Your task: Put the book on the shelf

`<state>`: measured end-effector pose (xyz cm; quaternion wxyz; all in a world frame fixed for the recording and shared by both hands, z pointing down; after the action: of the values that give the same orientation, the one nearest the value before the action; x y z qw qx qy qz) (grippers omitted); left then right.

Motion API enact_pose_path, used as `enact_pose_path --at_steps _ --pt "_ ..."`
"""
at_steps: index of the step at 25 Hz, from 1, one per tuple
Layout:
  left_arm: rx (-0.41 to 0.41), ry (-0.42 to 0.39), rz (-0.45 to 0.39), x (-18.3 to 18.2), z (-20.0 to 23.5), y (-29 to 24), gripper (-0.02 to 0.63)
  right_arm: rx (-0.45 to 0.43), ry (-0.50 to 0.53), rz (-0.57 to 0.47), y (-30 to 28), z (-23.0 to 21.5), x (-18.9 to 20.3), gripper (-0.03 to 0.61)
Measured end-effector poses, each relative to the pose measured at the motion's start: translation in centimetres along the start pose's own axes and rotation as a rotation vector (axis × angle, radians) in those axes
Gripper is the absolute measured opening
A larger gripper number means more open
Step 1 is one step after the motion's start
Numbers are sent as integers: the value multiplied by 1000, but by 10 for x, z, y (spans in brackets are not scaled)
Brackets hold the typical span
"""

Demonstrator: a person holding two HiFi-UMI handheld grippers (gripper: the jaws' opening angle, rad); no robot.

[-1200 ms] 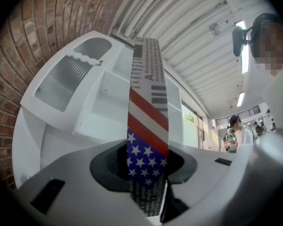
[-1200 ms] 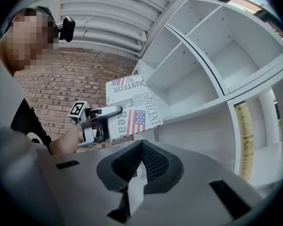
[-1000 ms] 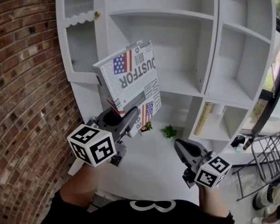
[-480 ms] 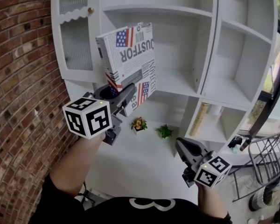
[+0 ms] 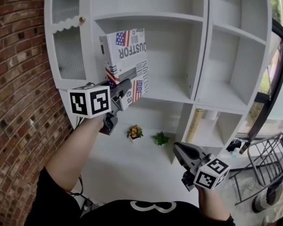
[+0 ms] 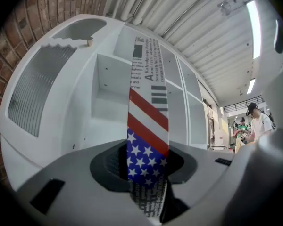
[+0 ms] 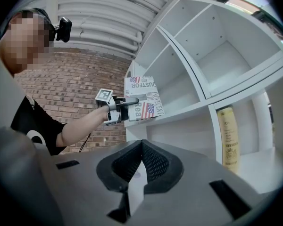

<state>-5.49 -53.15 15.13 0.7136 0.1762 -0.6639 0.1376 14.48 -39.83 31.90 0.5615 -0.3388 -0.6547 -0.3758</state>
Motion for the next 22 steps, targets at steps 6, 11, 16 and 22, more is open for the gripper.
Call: enact_pose_path --at_steps 6,11,16,22 --pt "-20 -26 42 -3 3 -29 149 26 -5 3 10 -6 1 11" --pt "-56 -62 79 -3 7 -55 150 58 -4 4 20 -10 2 11" --pt "-89 -60 100 -1 11 -78 152 78 -2 5 26 -11 2 11" --pt "-135 -64 100 1 12 -100 153 99 3 9 31 -13 4 11"
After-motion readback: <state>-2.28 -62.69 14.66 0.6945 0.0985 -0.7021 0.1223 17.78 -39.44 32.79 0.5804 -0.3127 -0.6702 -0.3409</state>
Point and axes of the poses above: the fingertips, and each gripper's own axes: y backward along the fingers, z to its left, x out of its underside, the point moved 2 cm from there along y, backward along the fingers, and after that the axes turned 11 degrees about -x, right-handed, at the moved point
